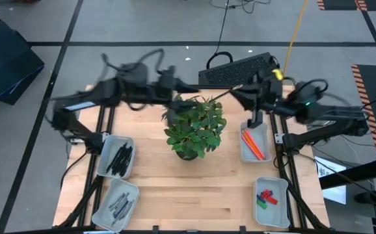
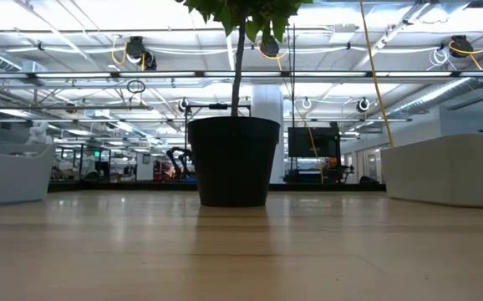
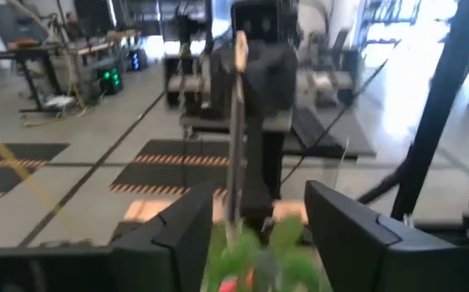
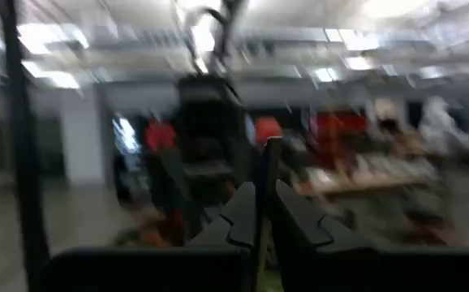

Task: Sort crayons/erasers/pens/pencils in bins
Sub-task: Put the blue pencil into the top right gray bin, then return to Home Position

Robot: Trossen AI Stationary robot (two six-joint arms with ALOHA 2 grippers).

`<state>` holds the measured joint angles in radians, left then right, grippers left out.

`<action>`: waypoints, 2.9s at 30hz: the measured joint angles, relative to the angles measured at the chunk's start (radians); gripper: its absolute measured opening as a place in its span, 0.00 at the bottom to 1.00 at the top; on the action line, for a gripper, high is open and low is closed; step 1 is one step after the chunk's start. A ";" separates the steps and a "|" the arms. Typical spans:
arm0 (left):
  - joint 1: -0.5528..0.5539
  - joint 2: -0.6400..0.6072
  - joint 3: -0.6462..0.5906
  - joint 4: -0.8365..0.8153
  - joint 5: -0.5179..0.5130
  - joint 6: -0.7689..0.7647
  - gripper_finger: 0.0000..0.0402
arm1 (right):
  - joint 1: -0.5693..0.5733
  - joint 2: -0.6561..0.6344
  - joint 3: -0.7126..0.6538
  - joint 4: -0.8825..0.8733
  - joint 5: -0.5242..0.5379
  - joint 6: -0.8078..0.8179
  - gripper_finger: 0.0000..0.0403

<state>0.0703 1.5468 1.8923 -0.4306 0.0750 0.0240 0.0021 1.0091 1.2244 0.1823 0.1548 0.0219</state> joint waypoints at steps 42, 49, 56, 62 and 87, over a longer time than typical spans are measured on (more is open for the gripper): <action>-0.127 -0.607 -0.528 -0.439 -0.311 -0.269 0.32 | -0.153 0.142 -0.426 -1.286 0.028 0.947 0.11; -0.126 -0.666 -0.531 -0.509 -0.319 -0.270 0.32 | -0.140 0.086 -0.370 -1.263 0.000 0.896 0.12; -0.126 -0.750 -0.682 -0.452 -0.320 -0.269 0.30 | -0.040 -0.062 -0.348 -0.882 0.056 0.640 0.11; -0.127 -0.880 -0.945 -0.180 -0.186 -0.219 0.08 | 0.089 -0.162 -0.348 -0.541 0.054 0.352 0.01; -0.180 -1.117 -1.374 0.088 -0.213 -0.216 0.06 | 0.167 -0.477 -0.441 -0.505 0.024 0.070 0.05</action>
<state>-0.1100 0.4299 0.5180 -0.3423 -0.1380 -0.1919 0.1688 0.5317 0.7830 -0.3232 0.1783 0.0919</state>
